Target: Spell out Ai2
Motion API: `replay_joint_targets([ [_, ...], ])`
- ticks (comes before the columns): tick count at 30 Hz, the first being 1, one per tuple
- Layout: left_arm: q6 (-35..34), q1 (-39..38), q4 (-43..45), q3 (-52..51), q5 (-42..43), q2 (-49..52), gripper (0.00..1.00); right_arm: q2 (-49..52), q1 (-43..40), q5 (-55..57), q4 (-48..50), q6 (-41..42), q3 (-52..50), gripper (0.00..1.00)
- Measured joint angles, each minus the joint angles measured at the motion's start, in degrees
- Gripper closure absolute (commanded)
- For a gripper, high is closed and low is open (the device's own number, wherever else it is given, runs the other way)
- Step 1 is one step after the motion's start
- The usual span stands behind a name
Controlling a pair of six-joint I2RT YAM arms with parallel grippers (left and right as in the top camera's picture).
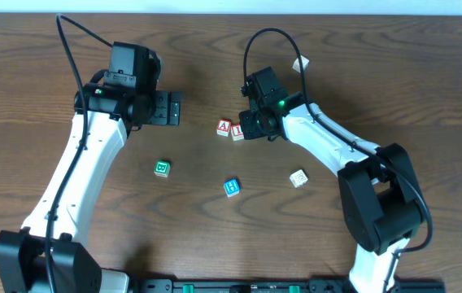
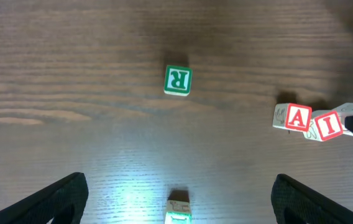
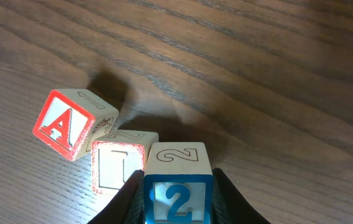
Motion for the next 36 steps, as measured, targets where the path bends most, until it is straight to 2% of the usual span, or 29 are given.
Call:
replay_joint_targets([
  [16, -0.09, 0.0, -0.66, 0.0, 0.0, 0.0, 0.05, 0.0, 1.42, 4.13, -0.42, 4.13, 0.0, 0.99],
  [17, -0.09, 0.0, -0.7, 0.0, 0.0, 0.0, 0.05, 0.0, 1.51, 4.35, -0.42, 4.24, 0.0, 0.95],
  [18, -0.11, 0.0, -0.72, 0.0, 0.0, 0.0, 0.05, 0.0, 1.55, 4.55, -0.42, 4.35, 0.0, 0.87],
  [20, -0.2, 0.0, -0.94, 0.0, 0.0, 0.0, 0.05, 0.0, 1.57, 4.79, -0.42, 4.42, 0.0, 0.82],
  [22, -0.22, 0.0, -1.11, 0.0, 0.0, 0.0, 0.05, 0.0, 1.57, 5.05, -0.42, 4.42, 0.0, 0.73],
  [30, -0.24, 0.0, -1.14, 0.0, 0.0, 0.0, 0.05, 0.0, 1.57, 5.6, -0.42, 5.05, 0.0, 0.62],
  [36, -0.33, 0.0, -1.14, 0.0, 0.0, 0.0, 0.05, 0.0, 1.57, 5.6, -0.42, 5.25, 0.0, 0.59],
])
